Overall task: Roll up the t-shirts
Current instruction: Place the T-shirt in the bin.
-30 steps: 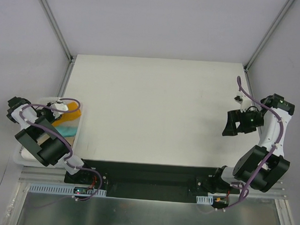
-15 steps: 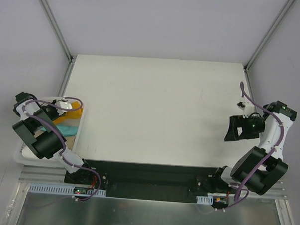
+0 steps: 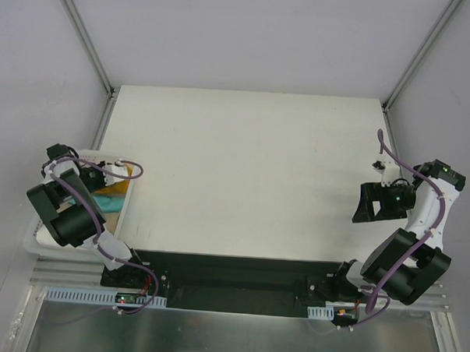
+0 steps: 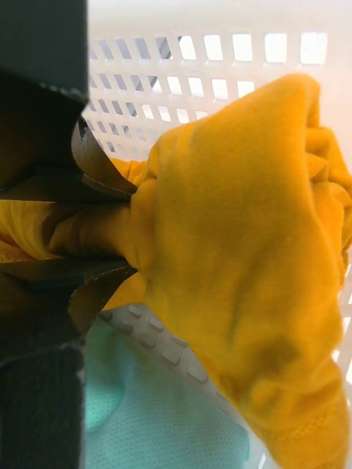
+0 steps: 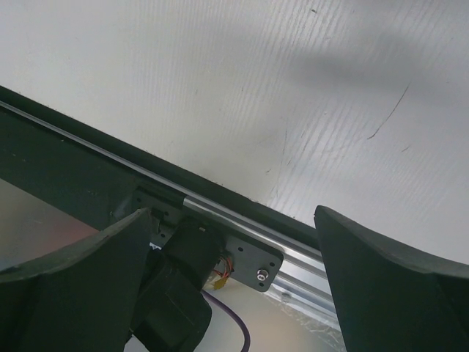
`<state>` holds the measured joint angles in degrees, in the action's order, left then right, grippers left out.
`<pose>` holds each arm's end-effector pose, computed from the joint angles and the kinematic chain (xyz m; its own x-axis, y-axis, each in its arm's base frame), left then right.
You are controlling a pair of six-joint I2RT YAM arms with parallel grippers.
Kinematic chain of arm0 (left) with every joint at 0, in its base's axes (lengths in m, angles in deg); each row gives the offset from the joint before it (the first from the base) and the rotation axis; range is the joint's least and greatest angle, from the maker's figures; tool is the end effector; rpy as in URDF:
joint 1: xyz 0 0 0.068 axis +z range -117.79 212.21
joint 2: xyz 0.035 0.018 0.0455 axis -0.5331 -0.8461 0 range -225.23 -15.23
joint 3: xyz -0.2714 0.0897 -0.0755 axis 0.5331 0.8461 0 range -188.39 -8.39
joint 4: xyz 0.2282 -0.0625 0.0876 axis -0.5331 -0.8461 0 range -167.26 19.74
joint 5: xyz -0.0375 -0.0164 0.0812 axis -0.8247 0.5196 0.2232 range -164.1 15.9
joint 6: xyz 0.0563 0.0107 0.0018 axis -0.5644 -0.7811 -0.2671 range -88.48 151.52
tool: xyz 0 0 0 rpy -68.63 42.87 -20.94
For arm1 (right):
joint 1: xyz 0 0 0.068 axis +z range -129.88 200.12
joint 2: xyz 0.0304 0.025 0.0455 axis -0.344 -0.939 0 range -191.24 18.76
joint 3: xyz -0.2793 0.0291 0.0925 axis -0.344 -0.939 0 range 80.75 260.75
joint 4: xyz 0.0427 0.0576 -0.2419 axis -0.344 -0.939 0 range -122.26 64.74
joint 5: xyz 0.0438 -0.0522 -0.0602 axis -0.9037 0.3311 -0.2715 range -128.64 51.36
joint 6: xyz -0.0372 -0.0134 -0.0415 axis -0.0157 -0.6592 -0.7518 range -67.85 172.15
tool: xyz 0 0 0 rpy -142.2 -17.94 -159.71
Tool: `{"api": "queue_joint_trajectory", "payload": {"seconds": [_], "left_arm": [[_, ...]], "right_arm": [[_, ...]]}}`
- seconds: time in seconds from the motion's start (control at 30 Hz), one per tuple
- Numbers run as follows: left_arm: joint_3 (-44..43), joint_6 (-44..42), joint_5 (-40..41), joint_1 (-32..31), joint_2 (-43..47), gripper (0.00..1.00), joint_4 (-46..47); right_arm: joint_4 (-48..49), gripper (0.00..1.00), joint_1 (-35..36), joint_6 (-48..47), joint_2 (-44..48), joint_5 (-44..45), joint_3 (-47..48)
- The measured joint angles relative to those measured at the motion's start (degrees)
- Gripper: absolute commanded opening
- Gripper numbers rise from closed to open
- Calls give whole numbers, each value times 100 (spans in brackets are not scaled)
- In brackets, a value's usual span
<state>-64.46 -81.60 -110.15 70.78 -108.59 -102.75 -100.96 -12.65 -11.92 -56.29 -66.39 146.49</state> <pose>0.2474 0.1667 0.2055 -0.0292 0.9277 -0.3722 0.8102 0.2401 0.5348 0.1761 -0.0909 0.3029 -0.7664 -0.4532 -0.4552 -0.5588 0.8199 0.1245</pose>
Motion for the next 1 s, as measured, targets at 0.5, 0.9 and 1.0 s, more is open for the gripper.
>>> {"api": "queue_joint_trajectory", "payload": {"seconds": [0.5,0.9,1.0], "left_arm": [[372,-24,-107,-44,435,70,205],[951,44,-492,-299,2472,69,-48],[785,885,-348,-420,2555,35,-101]], "right_arm": [[-2,96,-2,7,-162,-120,50],[4,96,-4,17,-686,-398,551],[2,96,-4,22,-826,-459,680]]}}
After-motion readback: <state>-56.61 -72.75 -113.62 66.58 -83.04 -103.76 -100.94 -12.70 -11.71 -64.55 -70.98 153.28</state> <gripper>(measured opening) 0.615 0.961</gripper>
